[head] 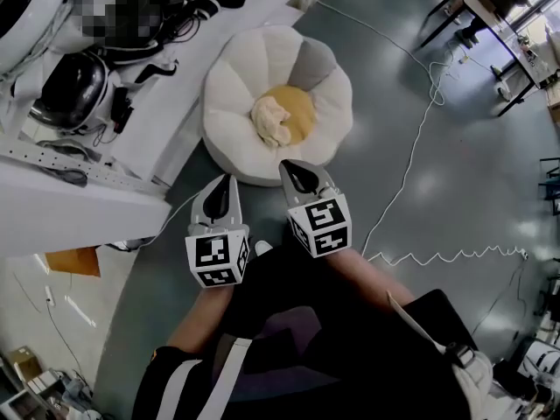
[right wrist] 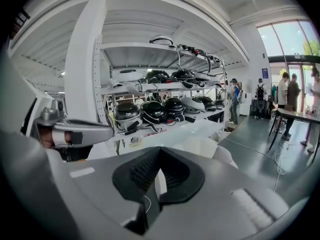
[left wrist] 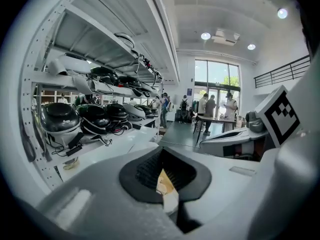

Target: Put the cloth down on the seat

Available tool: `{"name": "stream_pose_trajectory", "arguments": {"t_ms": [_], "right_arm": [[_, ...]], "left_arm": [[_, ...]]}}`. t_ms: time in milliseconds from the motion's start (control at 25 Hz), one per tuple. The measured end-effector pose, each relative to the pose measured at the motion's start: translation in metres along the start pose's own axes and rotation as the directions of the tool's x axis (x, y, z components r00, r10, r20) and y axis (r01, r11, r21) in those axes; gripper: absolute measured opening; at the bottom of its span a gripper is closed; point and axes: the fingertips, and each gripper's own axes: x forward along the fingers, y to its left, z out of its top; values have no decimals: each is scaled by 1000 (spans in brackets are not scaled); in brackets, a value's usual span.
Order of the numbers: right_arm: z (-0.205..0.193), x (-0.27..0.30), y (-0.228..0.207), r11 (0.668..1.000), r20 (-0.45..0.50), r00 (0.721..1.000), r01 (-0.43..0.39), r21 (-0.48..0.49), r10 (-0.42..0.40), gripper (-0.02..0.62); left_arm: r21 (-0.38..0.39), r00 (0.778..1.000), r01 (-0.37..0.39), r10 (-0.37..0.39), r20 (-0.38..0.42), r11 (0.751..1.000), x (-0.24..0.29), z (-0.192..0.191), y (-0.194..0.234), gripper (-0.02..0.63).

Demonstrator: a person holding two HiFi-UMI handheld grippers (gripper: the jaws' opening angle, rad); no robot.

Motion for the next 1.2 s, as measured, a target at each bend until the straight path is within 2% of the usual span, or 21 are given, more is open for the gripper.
{"name": "stream_pose_trajectory", "arguments": {"t_ms": [120, 320, 760, 1200], "right_arm": [[0, -21, 6, 1000, 8, 1000, -7, -7, 7, 2], [-1, -40, 5, 1000, 21, 1000, -6, 13, 5, 2], [1, -98, -35, 999, 49, 998, 34, -12, -34, 2], [-3, -126, -43, 999, 40, 999, 1, -48, 1, 0]], "left_arm": [[-14, 1000, -14, 14, 17, 1000, -13, 3, -8, 2], [-19, 999, 7, -6, 33, 1000, -21, 6, -20, 2], [90, 994, 75, -82, 79, 993, -22, 36, -100, 2], [117, 992, 94, -103, 75, 989, -20, 38, -137, 2]]}}
